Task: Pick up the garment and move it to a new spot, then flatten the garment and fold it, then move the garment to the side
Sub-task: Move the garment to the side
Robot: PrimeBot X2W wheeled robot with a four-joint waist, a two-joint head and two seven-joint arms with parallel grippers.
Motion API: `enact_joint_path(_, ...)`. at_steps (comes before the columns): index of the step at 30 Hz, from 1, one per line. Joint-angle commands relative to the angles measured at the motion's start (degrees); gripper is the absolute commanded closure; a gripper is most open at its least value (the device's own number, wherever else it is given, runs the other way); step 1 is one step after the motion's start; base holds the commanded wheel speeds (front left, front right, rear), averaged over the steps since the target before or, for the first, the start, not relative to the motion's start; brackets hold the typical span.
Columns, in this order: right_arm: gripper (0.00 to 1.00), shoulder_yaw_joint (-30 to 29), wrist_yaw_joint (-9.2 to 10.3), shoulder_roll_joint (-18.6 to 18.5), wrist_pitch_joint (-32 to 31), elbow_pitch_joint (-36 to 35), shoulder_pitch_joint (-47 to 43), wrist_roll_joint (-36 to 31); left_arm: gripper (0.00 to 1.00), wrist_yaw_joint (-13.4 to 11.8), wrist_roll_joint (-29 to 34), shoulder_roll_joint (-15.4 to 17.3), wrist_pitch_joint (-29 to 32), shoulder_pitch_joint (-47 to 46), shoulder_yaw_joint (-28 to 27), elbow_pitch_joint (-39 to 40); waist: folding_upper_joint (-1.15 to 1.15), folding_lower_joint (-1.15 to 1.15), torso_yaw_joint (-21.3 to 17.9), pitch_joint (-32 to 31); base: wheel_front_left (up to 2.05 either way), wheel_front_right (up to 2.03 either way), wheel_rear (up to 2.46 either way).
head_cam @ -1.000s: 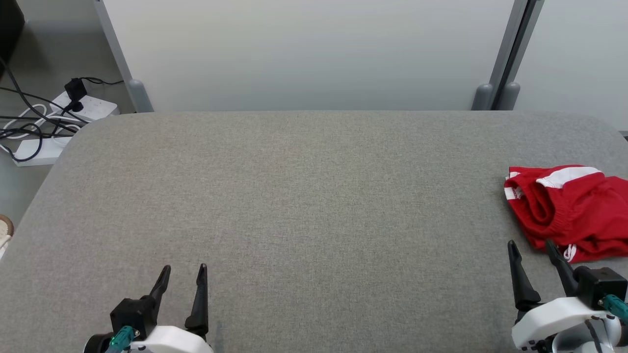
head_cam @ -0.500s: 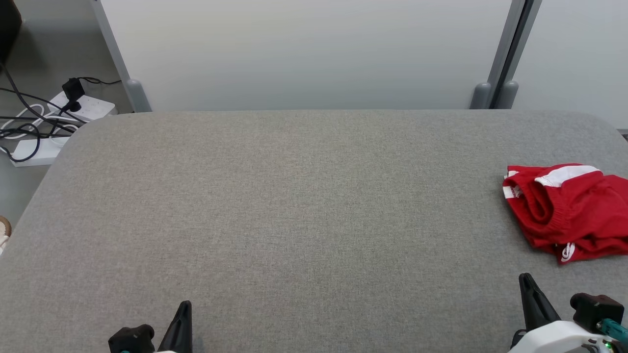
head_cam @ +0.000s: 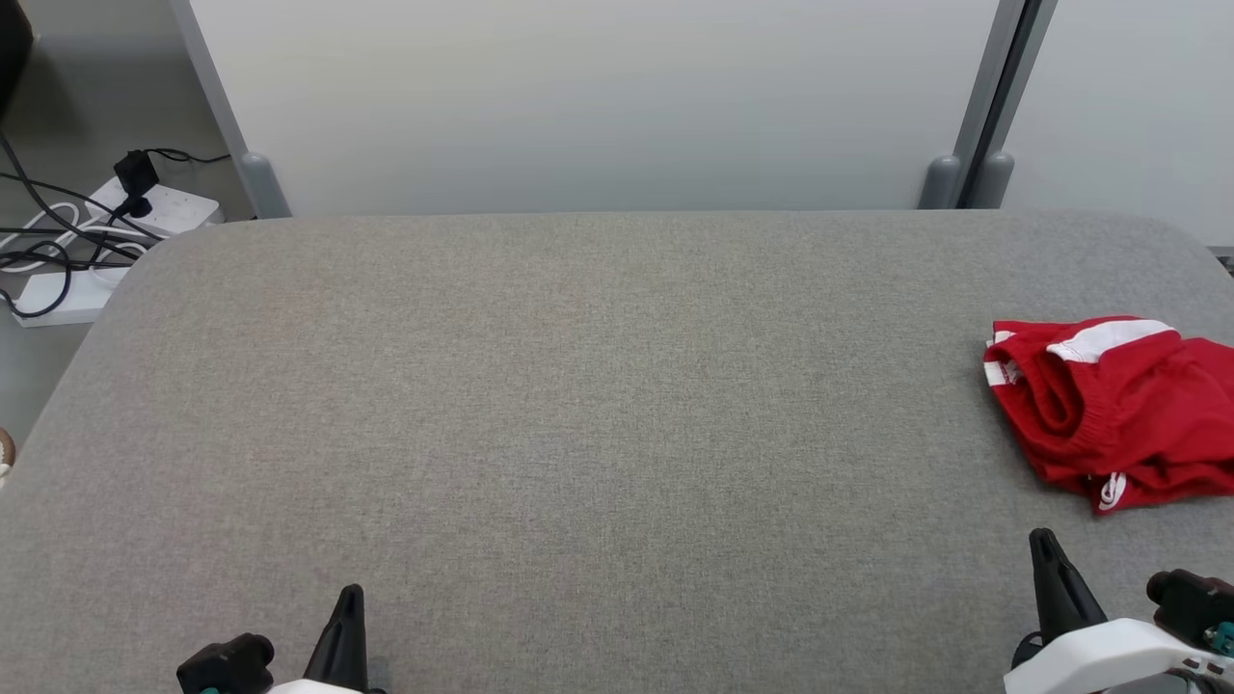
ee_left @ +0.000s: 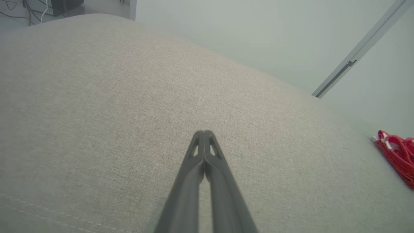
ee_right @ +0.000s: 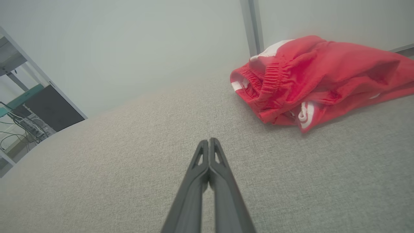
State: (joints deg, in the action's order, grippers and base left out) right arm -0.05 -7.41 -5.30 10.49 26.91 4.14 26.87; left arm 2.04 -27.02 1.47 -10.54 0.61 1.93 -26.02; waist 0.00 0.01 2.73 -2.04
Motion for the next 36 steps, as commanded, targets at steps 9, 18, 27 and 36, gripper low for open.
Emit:
enact_joint_path(9,1.0,-1.04,-0.02,-0.2,-2.06,-2.71,1.99,7.21,1.0,1.08,-7.14,0.83,1.72,-3.22,-1.53,2.79,0.0,-0.01,-0.27,0.22,0.0,0.0,0.0)
enact_joint_path(18,1.0,-1.58,-0.03,0.06,-3.54,-3.72,1.99,12.96,1.0,1.52,-12.88,0.89,3.24,-3.58,-2.22,3.7,0.0,-0.01,-0.51,0.41,0.0,0.0,0.0)
enact_joint_path(27,1.0,-2.07,-0.03,0.29,-4.86,-4.62,2.0,18.09,1.0,1.9,-18.01,0.94,4.59,-3.89,-2.83,4.51,0.0,-0.01,-0.73,0.59,0.0,0.0,0.0)
enact_joint_path(36,1.0,-2.61,-0.04,0.55,-6.34,-5.63,2.0,23.85,1.0,2.34,-23.77,1.0,6.11,-4.25,-3.52,5.42,0.0,-0.01,-0.97,0.79,0.0,0.0,0.0)
